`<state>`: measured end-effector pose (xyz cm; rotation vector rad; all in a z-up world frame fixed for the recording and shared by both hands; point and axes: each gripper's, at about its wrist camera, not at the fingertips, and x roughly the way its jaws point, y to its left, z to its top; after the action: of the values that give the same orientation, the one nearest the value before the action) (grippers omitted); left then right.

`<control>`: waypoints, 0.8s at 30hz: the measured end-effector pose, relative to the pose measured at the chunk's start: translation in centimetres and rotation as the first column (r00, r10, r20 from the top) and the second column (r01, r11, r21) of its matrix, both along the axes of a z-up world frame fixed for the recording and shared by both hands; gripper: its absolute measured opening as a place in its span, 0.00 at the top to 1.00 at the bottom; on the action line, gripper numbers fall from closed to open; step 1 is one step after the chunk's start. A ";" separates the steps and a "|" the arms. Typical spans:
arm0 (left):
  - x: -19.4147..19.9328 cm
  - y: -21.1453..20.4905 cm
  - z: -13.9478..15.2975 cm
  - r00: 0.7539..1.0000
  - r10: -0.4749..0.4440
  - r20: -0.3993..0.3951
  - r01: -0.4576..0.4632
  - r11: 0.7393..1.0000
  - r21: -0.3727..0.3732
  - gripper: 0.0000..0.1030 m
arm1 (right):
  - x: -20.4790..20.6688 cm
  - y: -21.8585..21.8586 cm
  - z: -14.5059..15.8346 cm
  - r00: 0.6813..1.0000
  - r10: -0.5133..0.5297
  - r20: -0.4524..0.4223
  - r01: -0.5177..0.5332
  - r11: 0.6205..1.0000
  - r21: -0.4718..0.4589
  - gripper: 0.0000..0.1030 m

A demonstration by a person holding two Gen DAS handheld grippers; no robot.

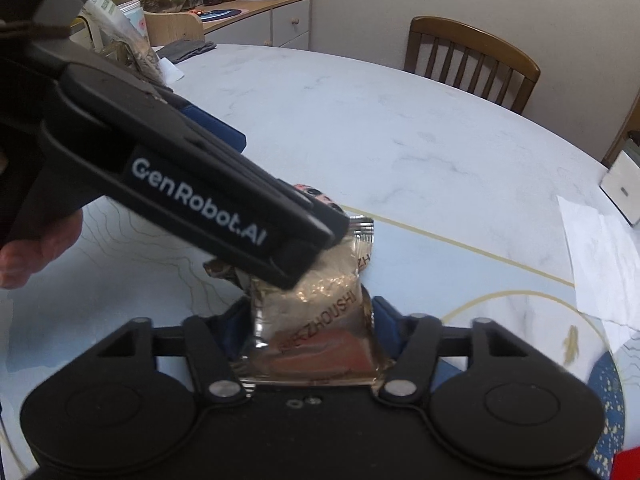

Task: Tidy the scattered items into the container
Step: 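Grasp the silver snack bag with the right gripper while the left grasps the cartoon cookie packet, then carry the silver snack bag and cookie packet with both grippers over the box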

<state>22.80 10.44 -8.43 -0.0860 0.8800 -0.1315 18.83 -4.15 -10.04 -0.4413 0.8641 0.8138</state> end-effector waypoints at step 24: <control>1.5 -2.8 -2.5 0.999 -0.045 0.017 0.044 0.996 0.071 0.23 | 1.5 -7.4 0.8 0.980 -0.197 -0.009 0.197 0.980 -0.042 0.53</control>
<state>24.30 7.67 -10.97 0.0011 0.8678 -0.1427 20.35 -11.51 -9.23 -0.3798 0.9225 0.6177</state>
